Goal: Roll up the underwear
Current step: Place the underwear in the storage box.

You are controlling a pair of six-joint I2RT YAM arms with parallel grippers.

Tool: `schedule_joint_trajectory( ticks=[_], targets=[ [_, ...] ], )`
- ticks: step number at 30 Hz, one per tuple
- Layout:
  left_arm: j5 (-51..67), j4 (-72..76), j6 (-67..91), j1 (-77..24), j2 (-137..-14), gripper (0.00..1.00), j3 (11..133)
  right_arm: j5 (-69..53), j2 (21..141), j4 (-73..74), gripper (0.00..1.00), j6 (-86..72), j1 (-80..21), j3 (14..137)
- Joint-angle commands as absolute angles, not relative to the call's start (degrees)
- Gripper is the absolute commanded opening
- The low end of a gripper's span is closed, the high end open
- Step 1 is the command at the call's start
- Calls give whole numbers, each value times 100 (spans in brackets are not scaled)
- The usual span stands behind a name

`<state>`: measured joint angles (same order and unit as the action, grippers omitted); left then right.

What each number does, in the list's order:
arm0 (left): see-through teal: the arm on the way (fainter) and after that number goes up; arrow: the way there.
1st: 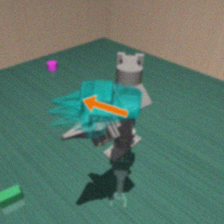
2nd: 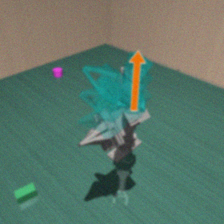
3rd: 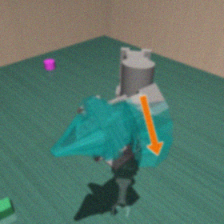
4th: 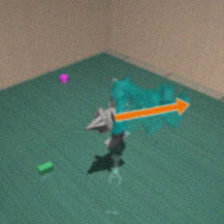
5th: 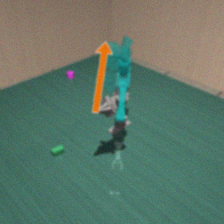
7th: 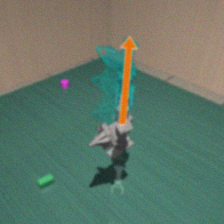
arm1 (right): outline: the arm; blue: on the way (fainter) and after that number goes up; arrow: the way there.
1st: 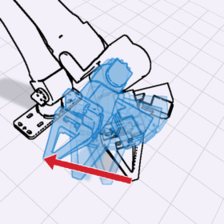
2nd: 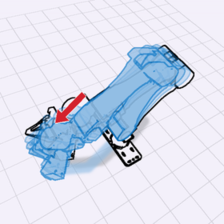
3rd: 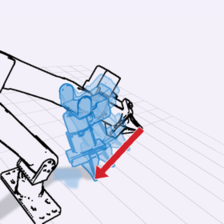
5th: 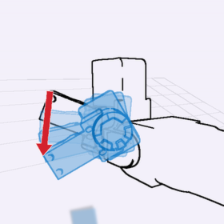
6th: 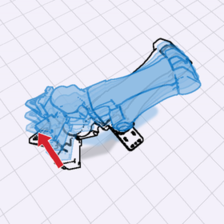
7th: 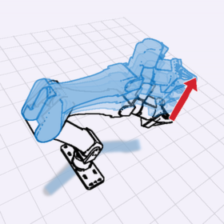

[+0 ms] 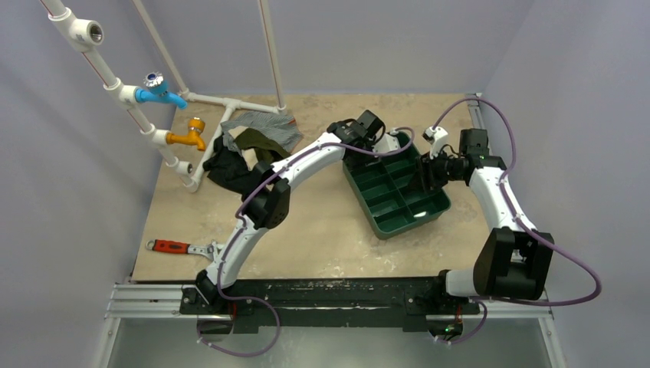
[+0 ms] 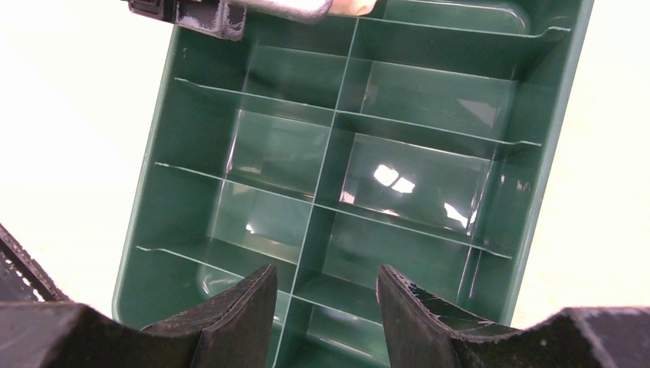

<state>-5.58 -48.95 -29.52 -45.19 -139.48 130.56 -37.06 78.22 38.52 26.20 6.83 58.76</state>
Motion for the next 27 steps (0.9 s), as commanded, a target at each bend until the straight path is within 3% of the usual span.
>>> schedule_joint_trajectory(
  ticks=[1, 27],
  targets=[
    [-478, -5278, -2997, -4537, -13676, 50, 12863, -3868, 7855, 3872, 50, 2689, 718, 5880],
    [103, -5384, -2997, -4522, -13191, 50, 12716, -3913, 8023, 3957, 51, 2742, 714, 5888]
  ],
)
